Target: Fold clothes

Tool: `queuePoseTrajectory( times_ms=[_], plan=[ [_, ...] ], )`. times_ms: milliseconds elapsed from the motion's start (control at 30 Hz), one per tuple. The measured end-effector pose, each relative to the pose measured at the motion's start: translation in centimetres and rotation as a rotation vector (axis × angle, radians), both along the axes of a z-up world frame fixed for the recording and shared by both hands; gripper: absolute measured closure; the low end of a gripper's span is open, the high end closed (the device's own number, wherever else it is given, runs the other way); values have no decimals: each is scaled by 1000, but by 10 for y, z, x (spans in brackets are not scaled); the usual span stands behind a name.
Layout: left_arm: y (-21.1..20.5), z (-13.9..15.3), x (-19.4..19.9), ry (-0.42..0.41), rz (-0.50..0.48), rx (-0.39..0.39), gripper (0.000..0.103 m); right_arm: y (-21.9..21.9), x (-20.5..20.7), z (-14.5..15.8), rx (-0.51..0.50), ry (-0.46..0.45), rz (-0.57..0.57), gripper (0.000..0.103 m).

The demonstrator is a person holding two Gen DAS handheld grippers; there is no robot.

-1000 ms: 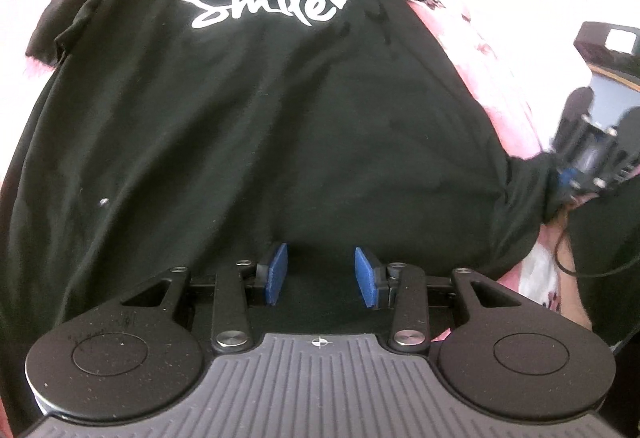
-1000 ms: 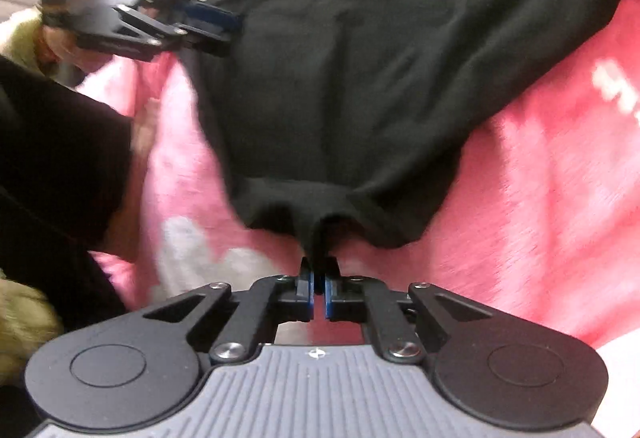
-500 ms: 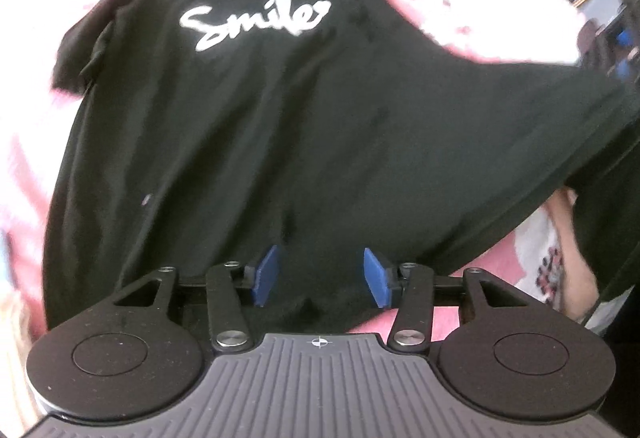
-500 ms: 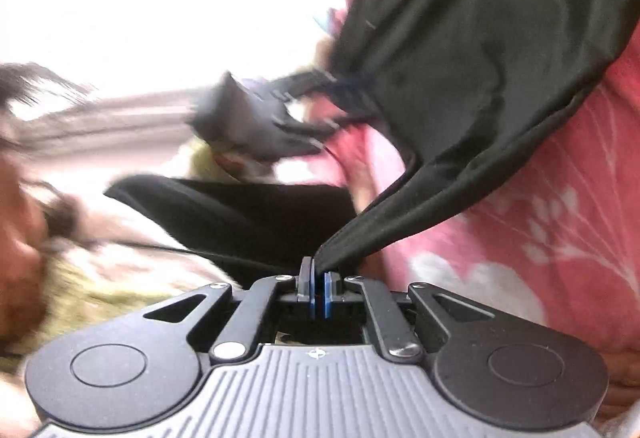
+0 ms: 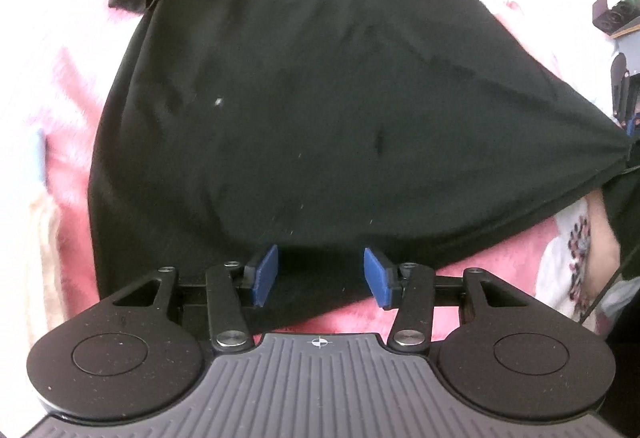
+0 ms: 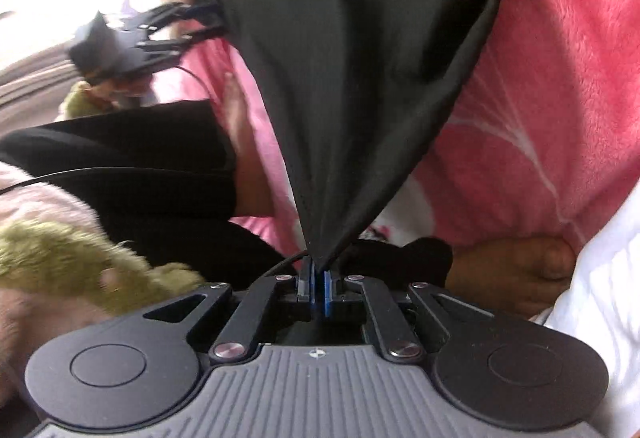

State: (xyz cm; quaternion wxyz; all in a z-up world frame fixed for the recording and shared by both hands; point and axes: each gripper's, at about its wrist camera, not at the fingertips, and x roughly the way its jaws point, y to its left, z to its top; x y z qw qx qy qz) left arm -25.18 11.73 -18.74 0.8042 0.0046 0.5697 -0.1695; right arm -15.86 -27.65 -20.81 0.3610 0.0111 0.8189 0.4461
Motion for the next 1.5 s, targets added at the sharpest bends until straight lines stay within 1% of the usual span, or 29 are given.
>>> queuePoseTrajectory(
  times_ms=[33,100,133,167,200,233,267,300,367,467,533,567,633,667,733,800,833,867,933,967,1000,1067,1167,1233,1267,1300,1333,1433,1500],
  plan=[
    [1,-1,-2,3,-1,9,55,2,-2,-4,-21,-5,10,97],
    [1,-3,-4,7,-1,23,55,5,-3,-12,-94,-39,27,97],
    [2,-3,-5,9,0,28,55,7,-3,-15,-137,-72,36,94],
    [2,-3,-5,11,2,34,55,-2,1,-17,-185,-109,36,88],
    [3,-3,-6,12,4,35,55,-5,3,-17,-210,-123,22,82],
    [3,-2,-7,14,3,39,55,-8,5,-16,-209,-119,3,66],
    [3,1,-7,15,-6,49,55,-11,7,-12,-204,-108,-16,54],
    [3,3,-8,15,-15,60,55,-14,9,-8,-199,-97,-34,52],
    [5,10,-7,-1,-26,91,52,-17,11,3,-201,-102,-13,46],
    [9,23,-1,-36,-19,114,52,-12,19,26,-200,-166,52,44],
    [9,34,6,-67,-22,115,51,-9,34,44,-166,-191,48,42],
    [2,36,14,-78,-53,109,51,-7,44,54,-145,-209,39,41],
    [-13,39,29,-100,-114,95,51,1,71,72,-101,-306,-13,39],
    [-20,41,37,-111,-144,88,51,2,90,81,-91,-370,-61,39],
    [-35,45,52,-133,-205,75,51,5,123,93,-94,-489,-179,39],
    [-62,39,64,-159,-278,63,51,5,158,98,-133,-615,-331,39],
    [-75,34,65,-163,-309,45,51,5,172,96,-145,-645,-394,39],
    [-84,28,68,-158,-325,24,51,4,185,93,-156,-672,-456,42],
    [-97,17,70,-147,-346,-6,51,2,201,81,-174,-698,-540,45],
    [-101,11,70,-142,-350,-14,51,0,207,73,-181,-705,-572,51],
    [-105,6,70,-136,-354,-22,51,-1,209,66,-183,-708,-600,53],
    [-108,-5,68,-128,-351,-37,51,-5,213,50,-178,-697,-648,62],
    [-107,-15,57,-142,-338,-38,51,-6,219,32,-161,-673,-702,68],
    [-107,-21,50,-140,-332,-37,51,-5,221,28,-151,-683,-705,78],
    [-107,-21,48,-138,-328,-36,51,-4,222,26,-146,-689,-705,91],
    [-109,-24,46,-134,-322,-39,51,-2,222,28,-139,-705,-700,97],
    [-109,-24,43,-131,-318,-42,51,3,219,28,-144,-737,-690,101],
    [-104,-25,34,-131,-313,-47,51,4,219,34,-161,-829,-687,102],
    [-102,-26,32,-134,-317,-53,51,1,220,34,-177,-860,-691,102]
  ],
)
